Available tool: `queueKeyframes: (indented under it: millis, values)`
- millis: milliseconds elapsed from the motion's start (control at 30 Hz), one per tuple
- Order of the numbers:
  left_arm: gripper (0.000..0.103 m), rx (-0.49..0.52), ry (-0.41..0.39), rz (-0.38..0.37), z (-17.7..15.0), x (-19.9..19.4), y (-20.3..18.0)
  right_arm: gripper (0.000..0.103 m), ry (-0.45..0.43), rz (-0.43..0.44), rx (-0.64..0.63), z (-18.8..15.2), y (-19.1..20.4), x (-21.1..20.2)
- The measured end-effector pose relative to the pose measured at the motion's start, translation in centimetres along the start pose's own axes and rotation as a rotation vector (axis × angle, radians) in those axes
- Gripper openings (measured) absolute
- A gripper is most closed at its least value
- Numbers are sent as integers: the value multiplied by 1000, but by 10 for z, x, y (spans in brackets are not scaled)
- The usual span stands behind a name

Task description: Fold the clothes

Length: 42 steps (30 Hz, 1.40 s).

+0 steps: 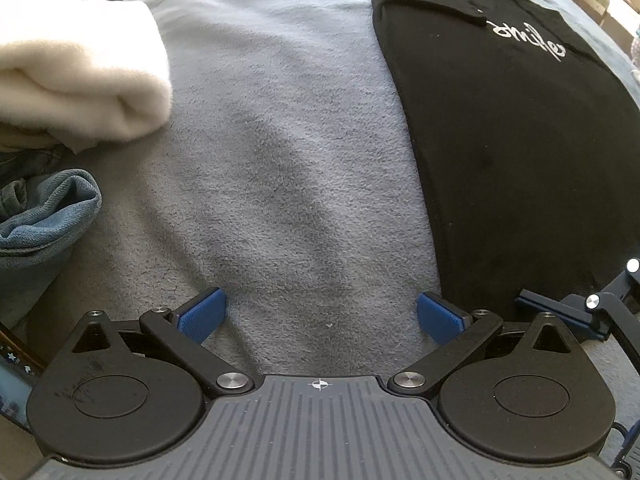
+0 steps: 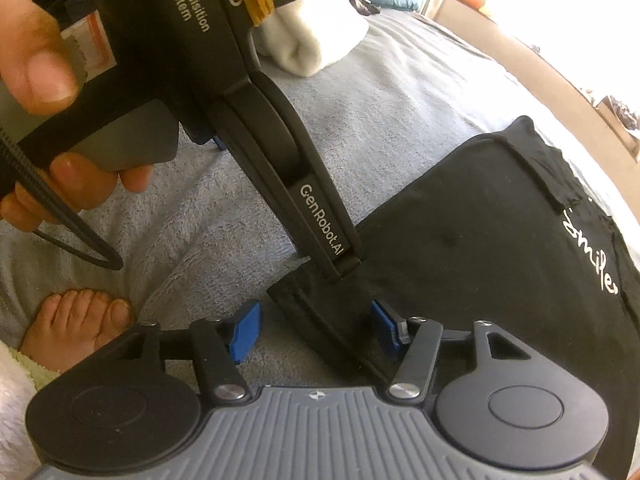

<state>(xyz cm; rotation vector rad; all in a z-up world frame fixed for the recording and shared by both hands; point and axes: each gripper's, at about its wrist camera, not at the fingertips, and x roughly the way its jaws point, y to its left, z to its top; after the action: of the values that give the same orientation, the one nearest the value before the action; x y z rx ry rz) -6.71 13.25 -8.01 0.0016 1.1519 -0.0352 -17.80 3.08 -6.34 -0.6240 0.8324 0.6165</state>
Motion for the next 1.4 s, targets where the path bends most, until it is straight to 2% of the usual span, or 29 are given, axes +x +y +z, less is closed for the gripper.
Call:
queueKeyframes:
  millis: [167,267,300,433,500,700,800,900,1033,1333,1400]
  values:
    - [103,-3,6,2,0,0,0,48,1,2,19,0,-1,-1]
    - [103,-16,-5,-18,-2,-2,3,34,-1,10,41,0,-7,1]
    - [103,-28,-12,-29,-3,-3,6,25,-2,12,54,0,-9,1]
    - [103,-107,-36,-83,-4,-10,20,6,-12,14,123,-1,-24,1]
    - [102,-147,-53,-118,-3,-15,27,4,-22,25,163,-2,-30,-2]
    - [98,-320,-116,-306,1,-28,47,3,-62,43,233,-6,-40,-15]
    - [94,-364,-75,-417,6,-21,45,3,-77,40,241,-5,-42,-18]
    - [82,-370,-33,-484,8,-13,38,3,-90,31,239,-4,-43,-23]
    - [78,-403,18,-574,8,-2,29,3,-105,23,244,-4,-42,-32]
    - [55,-473,120,-684,10,21,23,3,-111,25,245,-4,-41,-32]
    - [47,-477,141,-703,9,25,21,3,-112,24,246,-4,-39,-34]
